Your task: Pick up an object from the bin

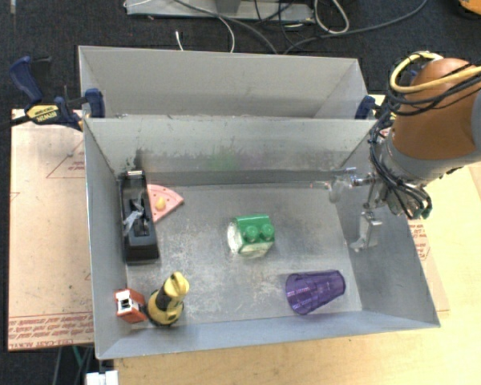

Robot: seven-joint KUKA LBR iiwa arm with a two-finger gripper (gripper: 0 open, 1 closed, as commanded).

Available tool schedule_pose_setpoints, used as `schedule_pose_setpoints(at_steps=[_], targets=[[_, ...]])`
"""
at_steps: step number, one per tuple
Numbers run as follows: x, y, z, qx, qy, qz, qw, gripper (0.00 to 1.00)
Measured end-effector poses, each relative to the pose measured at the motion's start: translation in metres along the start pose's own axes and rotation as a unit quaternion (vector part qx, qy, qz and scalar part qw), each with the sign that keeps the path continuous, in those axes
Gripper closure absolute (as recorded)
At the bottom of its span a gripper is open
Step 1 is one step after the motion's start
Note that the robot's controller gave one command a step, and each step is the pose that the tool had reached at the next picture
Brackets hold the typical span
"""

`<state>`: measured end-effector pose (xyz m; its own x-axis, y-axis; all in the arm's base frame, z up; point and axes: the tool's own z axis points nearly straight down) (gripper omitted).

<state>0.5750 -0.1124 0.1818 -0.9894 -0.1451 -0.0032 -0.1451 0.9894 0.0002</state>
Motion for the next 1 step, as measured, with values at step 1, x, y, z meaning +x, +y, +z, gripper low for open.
schedule_pose_setpoints(at_steps=[1], targets=[[0.0413, 0.0127, 0.0232, 0.000, 0.0003, -0.116, 0.9933, 0.00]])
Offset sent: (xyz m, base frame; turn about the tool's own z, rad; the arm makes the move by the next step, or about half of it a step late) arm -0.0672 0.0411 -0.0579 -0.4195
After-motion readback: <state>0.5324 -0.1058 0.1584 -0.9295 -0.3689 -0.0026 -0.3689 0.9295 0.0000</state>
